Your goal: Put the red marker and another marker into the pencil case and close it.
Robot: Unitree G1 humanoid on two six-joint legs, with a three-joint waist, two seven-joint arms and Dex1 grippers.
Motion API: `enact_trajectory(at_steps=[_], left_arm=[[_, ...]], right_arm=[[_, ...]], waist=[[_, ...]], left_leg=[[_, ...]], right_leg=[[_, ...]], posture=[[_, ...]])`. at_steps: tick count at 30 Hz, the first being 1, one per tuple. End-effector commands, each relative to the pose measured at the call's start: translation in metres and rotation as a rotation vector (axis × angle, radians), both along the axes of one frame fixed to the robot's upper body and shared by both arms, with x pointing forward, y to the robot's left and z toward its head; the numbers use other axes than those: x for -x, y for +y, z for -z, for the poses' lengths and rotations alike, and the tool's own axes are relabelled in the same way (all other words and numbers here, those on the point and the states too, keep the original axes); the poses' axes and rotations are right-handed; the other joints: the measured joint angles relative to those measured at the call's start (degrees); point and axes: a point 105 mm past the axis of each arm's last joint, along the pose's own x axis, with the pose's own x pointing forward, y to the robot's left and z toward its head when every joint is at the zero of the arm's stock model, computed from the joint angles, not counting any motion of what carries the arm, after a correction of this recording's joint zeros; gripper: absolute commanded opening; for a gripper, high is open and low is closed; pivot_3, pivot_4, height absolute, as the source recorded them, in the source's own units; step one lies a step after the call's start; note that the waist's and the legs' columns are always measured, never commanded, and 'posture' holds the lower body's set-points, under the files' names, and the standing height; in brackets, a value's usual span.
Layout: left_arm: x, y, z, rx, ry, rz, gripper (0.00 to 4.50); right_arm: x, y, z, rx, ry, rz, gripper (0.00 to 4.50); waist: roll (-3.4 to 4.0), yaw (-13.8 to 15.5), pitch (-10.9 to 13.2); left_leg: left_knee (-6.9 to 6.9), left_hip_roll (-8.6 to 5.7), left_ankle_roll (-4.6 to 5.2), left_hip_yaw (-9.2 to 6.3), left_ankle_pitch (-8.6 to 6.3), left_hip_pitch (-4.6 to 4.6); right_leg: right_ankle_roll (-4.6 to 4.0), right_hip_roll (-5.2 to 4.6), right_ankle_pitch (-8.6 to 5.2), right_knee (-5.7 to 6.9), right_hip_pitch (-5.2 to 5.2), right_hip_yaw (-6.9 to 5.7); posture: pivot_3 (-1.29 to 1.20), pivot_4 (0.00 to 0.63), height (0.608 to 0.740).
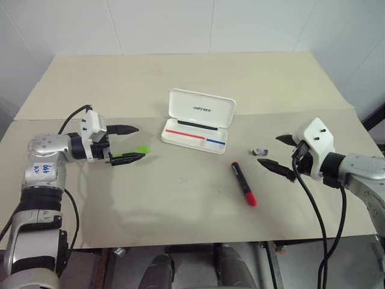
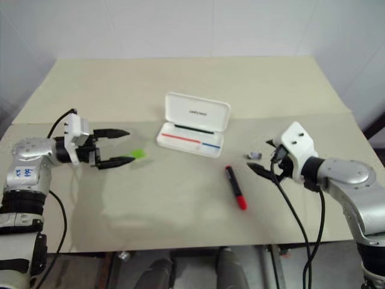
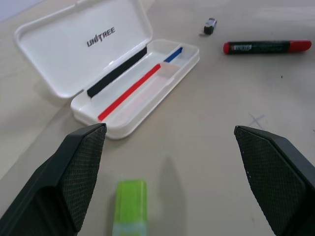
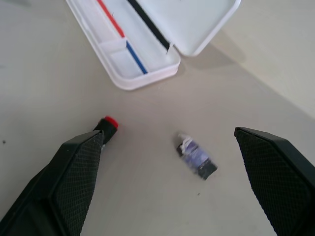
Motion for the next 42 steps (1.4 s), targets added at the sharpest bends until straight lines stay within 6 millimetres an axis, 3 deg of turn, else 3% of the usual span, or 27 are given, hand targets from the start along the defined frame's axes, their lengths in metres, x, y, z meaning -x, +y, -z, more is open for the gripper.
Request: enact_trajectory(at_steps=[1,6,9,15,18,25,33,42], left_arm=[[-0.001,0.004,-0.01,0.015,-0.059,-0.023,4.47],[0.002,0.002,-0.008,0.045,-0.061,-0.045,4.47],[0.002,0.002,-0.006,0.04,-0.069,-0.055,4.47],[0.015,0.008,-0.02,0.083,-0.122,-0.061,4.47],[0.02,0.013,-0.023,0.084,-0.127,-0.072,4.47],[0.021,0.011,-0.034,0.084,-0.149,-0.071,4.47],[0.024,0.013,-0.036,0.071,-0.155,-0.081,4.47],[0.026,0.012,-0.036,0.075,-0.157,-0.085,4.47]], right_arm=[[-0.001,0.009,-0.012,0.009,-0.038,-0.041,4.5],[-0.011,0.028,-0.013,-0.006,-0.034,-0.081,4.5],[-0.015,0.05,-0.012,-0.037,-0.022,-0.124,4.5],[-0.027,0.103,0.003,-0.101,0.11,-0.216,4.5],[-0.037,0.116,0.011,-0.061,0.14,-0.238,4.5],[-0.059,0.119,0.018,0.029,0.198,-0.221,4.5],[-0.057,0.127,0.031,0.067,0.266,-0.274,4.5],[-0.068,0.13,0.051,0.13,0.276,-0.272,4.5]], waist=[[0.0,-0.05,0.0],[0.0,0.01,0.0],[0.0,-0.01,0.0],[-0.01,-0.19,-0.01],[-0.01,-0.07,-0.01],[-0.01,0.04,-0.01],[-0.01,-0.45,-0.01],[-0.01,-0.37,-0.01]], left_leg=[[-0.02,0.01,0.0,0.0,0.0,0.01],[0.01,-0.03,0.0,0.0,0.0,-0.02],[0.01,0.0,-0.01,0.01,0.0,0.02],[0.02,-0.01,-0.03,0.02,0.01,-0.06],[0.0,0.01,-0.08,0.03,0.05,-0.08],[0.02,-0.03,-0.09,0.03,0.05,-0.14],[-0.07,0.01,-0.09,0.16,0.05,-0.17],[0.02,0.0,-0.12,0.14,0.06,-0.13]], right_leg=[[0.0,0.01,0.0,0.01,-0.01,0.0],[0.01,-0.04,0.01,0.0,0.0,0.01],[0.01,0.0,0.02,0.06,-0.03,0.03],[-0.04,-0.01,-0.01,0.32,-0.26,0.1],[-0.09,0.02,-0.03,0.47,-0.43,0.12],[-0.11,-0.01,-0.04,0.5,-0.48,0.11],[-0.11,0.01,-0.04,0.74,-0.64,0.11],[-0.13,0.01,-0.05,0.72,-0.64,0.12]], posture=[[0.0,0.15,0.74],[0.0,0.15,0.74],[0.0,0.15,0.74],[0.0,0.15,0.74],[0.0,0.15,0.74],[0.0,0.15,0.74],[0.0,0.15,0.74],[0.0,0.15,0.74]])
